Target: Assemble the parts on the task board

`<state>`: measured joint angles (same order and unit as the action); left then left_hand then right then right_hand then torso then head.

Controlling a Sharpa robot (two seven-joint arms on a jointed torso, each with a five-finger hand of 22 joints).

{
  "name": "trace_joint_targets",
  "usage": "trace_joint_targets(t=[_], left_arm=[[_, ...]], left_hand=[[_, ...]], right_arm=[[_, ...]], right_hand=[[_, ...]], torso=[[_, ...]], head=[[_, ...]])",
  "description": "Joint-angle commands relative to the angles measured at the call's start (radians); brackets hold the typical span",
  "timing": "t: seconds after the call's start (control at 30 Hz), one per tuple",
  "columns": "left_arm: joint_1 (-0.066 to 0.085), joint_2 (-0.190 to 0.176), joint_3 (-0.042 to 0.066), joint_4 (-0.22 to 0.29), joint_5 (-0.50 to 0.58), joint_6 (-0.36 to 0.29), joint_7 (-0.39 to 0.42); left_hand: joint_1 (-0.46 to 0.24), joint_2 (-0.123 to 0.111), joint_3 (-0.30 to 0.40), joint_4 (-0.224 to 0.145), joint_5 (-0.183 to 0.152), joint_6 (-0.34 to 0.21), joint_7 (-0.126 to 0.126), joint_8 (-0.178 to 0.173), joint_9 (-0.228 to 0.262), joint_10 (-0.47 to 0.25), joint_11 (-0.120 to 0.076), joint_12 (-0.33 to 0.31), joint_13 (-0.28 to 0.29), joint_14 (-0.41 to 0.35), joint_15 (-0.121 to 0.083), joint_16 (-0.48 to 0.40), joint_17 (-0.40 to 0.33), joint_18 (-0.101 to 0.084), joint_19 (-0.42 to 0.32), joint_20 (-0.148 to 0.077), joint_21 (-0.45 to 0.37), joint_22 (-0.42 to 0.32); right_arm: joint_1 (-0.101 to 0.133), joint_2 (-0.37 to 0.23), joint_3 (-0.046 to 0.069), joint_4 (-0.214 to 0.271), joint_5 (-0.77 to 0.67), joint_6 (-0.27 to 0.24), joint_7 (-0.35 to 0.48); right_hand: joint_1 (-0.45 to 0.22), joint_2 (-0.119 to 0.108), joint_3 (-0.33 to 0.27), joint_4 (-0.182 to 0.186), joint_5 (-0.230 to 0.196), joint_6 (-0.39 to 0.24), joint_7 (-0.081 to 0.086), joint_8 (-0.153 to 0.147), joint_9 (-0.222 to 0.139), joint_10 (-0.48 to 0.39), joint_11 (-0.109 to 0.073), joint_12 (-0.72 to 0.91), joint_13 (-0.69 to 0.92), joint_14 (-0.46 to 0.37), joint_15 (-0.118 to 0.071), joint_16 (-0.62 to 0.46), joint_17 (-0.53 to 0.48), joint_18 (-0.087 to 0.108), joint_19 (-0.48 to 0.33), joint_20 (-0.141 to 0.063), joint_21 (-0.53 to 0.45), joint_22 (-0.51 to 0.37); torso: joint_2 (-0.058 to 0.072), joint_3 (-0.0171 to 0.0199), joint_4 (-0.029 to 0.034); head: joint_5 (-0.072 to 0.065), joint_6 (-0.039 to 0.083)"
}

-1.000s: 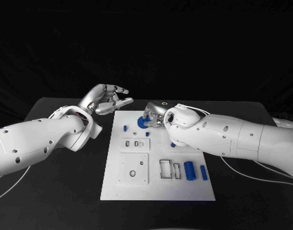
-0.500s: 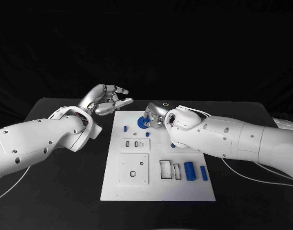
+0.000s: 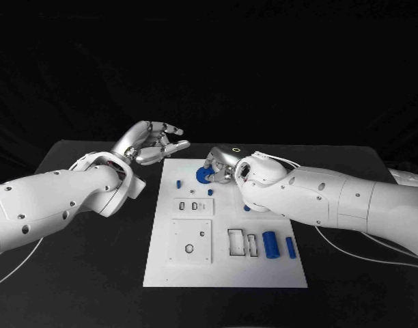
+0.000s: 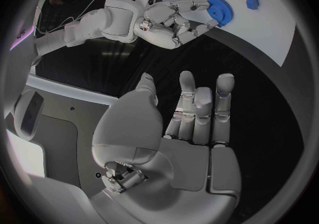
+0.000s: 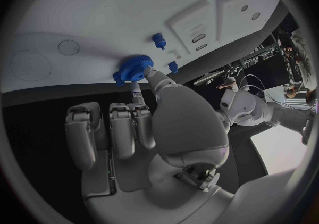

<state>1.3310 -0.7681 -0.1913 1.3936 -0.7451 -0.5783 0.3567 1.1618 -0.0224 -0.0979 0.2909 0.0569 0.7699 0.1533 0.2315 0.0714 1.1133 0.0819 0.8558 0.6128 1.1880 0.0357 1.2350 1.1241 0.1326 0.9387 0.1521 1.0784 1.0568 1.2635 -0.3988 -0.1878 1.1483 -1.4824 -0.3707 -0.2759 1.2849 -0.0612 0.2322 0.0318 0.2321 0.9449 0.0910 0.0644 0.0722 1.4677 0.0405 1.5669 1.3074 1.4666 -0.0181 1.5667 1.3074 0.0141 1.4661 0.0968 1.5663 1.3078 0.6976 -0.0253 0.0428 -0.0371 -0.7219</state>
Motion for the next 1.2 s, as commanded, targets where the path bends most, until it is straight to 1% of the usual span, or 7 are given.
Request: trace_joint_targets(t=[0.03,0.53,0.73,0.83,0.93,1.1,1.2], left_arm=[[0.001,0.002,0.001,0.001,-0.003,0.008,0.007],[0.001,0.004,0.001,-0.002,-0.003,0.009,0.008],[0.001,0.006,0.001,-0.005,-0.003,0.010,0.009],[0.001,0.009,0.001,-0.012,-0.003,0.010,0.011],[0.001,0.015,0.001,-0.021,-0.003,0.011,0.012],[0.000,0.026,0.000,-0.033,-0.003,0.012,0.015],[0.000,0.033,0.000,-0.040,-0.003,0.013,0.017]], left_hand=[[-0.001,0.006,-0.005,0.001,-0.006,0.009,0.001,-0.004,-0.001,0.006,0.000,-0.004,-0.001,-0.006,-0.001,-0.003,0.001,0.006,-0.004,0.001,-0.002,0.001],[0.002,0.008,-0.008,0.001,-0.006,0.010,0.002,-0.008,-0.001,0.007,0.000,-0.005,-0.001,-0.005,-0.001,-0.003,0.003,0.006,-0.003,0.001,-0.003,0.003],[0.002,0.008,-0.008,0.001,-0.006,0.010,0.002,-0.008,-0.001,0.007,0.000,-0.005,-0.001,-0.005,-0.001,-0.003,0.003,0.006,-0.003,0.001,-0.003,0.003],[0.002,0.008,-0.008,0.001,-0.006,0.010,0.002,-0.008,-0.001,0.007,0.000,-0.005,-0.001,-0.005,-0.001,-0.003,0.003,0.006,-0.003,0.001,-0.003,0.003],[0.002,0.008,-0.008,0.001,-0.006,0.010,0.002,-0.008,-0.001,0.007,0.000,-0.005,-0.001,-0.005,-0.001,-0.003,0.003,0.006,-0.003,0.001,-0.003,0.003],[0.002,0.008,-0.008,0.001,-0.006,0.010,0.002,-0.008,-0.001,0.007,0.000,-0.005,-0.001,-0.005,-0.001,-0.003,0.003,0.006,-0.003,0.001,-0.003,0.003],[0.002,0.008,-0.008,0.001,-0.006,0.010,0.002,-0.008,-0.001,0.007,0.000,-0.005,-0.001,-0.005,-0.001,-0.003,0.003,0.006,-0.003,0.001,-0.003,0.003]], right_arm=[[-0.001,0.001,-0.001,-0.003,-0.002,-0.001,0.012],[-0.001,0.002,-0.001,-0.002,-0.003,-0.030,0.030],[0.001,-0.017,-0.001,0.021,0.011,-0.108,0.048],[0.019,-0.049,-0.001,0.057,0.071,-0.166,0.077],[0.046,-0.099,0.000,0.104,0.163,-0.194,0.112],[0.079,-0.190,-0.001,0.175,0.318,-0.181,0.172],[0.089,-0.253,-0.001,0.214,0.399,-0.155,0.222]], right_hand=[[0.003,-0.007,0.000,-0.008,-0.005,-0.010,0.000,-0.003,0.001,0.103,-0.004,0.004,0.263,0.104,0.001,0.004,0.263,-0.014,0.105,0.000,0.004,0.263],[0.007,-0.007,0.001,-0.011,-0.005,-0.009,0.000,-0.001,0.002,0.103,-0.004,0.004,0.263,0.104,0.001,0.004,0.263,-0.014,0.105,0.000,0.004,0.263],[-0.004,-0.003,-0.002,-0.004,-0.005,0.007,0.006,0.008,0.006,0.103,0.000,0.004,0.263,0.104,0.000,0.004,0.263,-0.014,0.105,-0.001,0.004,0.263],[-0.018,0.002,-0.005,0.006,-0.001,0.021,0.009,0.014,0.010,0.103,0.002,0.004,0.263,0.104,0.002,0.004,0.263,-0.014,0.105,-0.001,0.004,0.263],[-0.034,0.005,-0.010,0.017,0.002,0.039,0.012,0.021,0.014,0.103,0.005,0.004,0.263,0.104,0.003,0.004,0.263,-0.014,0.105,0.000,0.004,0.263],[-0.052,0.007,-0.017,0.030,-0.002,0.052,0.017,0.024,0.018,0.103,0.010,0.004,0.263,0.104,0.007,0.004,0.263,-0.014,0.105,0.003,0.004,0.263],[-0.064,0.009,-0.025,0.040,-0.015,0.044,0.022,0.016,0.016,0.103,0.013,0.004,0.263,0.104,0.012,0.004,0.263,-0.014,0.105,0.006,0.004,0.263]], torso=[[0.001,0.0002,-0.0001],[0.001,-0.0001,0.0001],[-0.001,-0.0001,-0.0025],[-0.003,0.0004,-0.0040],[-0.006,0.0003,-0.0051],[-0.013,-0.0009,-0.0072],[-0.017,-0.0009,-0.0091]], head=[[0.000,0.001],[-0.003,0.004],[-0.005,0.011],[-0.007,0.012],[-0.006,0.013],[-0.008,0.012],[-0.014,0.013]])
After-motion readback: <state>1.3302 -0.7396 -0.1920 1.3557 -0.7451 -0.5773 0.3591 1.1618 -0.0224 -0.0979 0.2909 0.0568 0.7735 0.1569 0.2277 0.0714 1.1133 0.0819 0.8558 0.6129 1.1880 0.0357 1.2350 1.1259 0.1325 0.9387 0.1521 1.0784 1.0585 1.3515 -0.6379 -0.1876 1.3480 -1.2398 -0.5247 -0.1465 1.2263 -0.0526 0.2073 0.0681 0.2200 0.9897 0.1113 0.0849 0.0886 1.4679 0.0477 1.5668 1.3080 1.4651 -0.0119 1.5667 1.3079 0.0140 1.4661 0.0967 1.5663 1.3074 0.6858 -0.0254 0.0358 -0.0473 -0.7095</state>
